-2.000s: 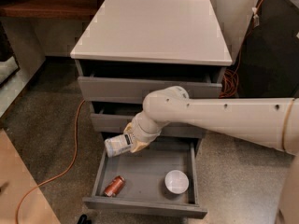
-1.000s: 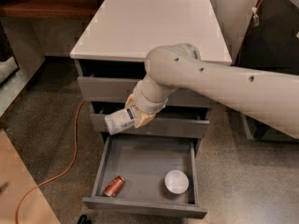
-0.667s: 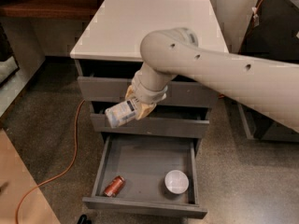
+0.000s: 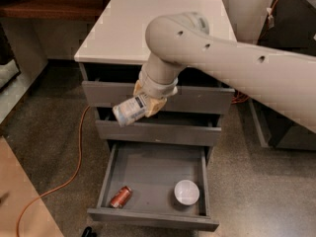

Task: Pick blue plastic bottle from bottom drawer and place on counter

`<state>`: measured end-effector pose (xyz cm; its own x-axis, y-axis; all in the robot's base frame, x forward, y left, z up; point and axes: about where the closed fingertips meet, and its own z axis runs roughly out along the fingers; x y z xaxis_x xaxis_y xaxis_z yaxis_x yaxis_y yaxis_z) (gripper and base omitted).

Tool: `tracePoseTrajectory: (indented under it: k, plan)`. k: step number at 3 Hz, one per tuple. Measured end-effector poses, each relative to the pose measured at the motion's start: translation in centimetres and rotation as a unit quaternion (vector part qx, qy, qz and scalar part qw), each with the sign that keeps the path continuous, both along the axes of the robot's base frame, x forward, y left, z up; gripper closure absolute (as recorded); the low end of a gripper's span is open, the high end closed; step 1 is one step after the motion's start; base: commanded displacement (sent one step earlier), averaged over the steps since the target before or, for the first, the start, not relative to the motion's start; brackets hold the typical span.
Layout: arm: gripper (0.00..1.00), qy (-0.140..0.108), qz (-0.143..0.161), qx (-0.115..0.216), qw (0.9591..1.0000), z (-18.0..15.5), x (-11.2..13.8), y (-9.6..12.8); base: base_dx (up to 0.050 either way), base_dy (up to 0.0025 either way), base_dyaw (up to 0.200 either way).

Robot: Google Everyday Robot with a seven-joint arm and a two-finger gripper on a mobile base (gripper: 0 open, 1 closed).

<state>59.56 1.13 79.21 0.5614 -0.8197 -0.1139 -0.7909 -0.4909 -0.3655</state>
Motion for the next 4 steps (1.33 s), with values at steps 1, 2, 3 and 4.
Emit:
tracePoseTrajectory:
  k: [1,2,3,4]
  plan:
    - [1.00,-0.029,0.000,-0.014,0.9995,3.1,0.8,-1.2,0.000,0.00000,0.000]
    - [1.00,-0.050,0.004,-0.022,0.9985,5.5,1.4,-2.0,0.000,0.00000,0.000]
    - [1.00,-0.066,0.016,-0.031,0.9972,7.6,1.9,-2.5,0.000,0.00000,0.000]
    - [1.00,-0.078,0.038,-0.039,0.9954,9.3,2.5,-2.8,0.000,0.00000,0.000]
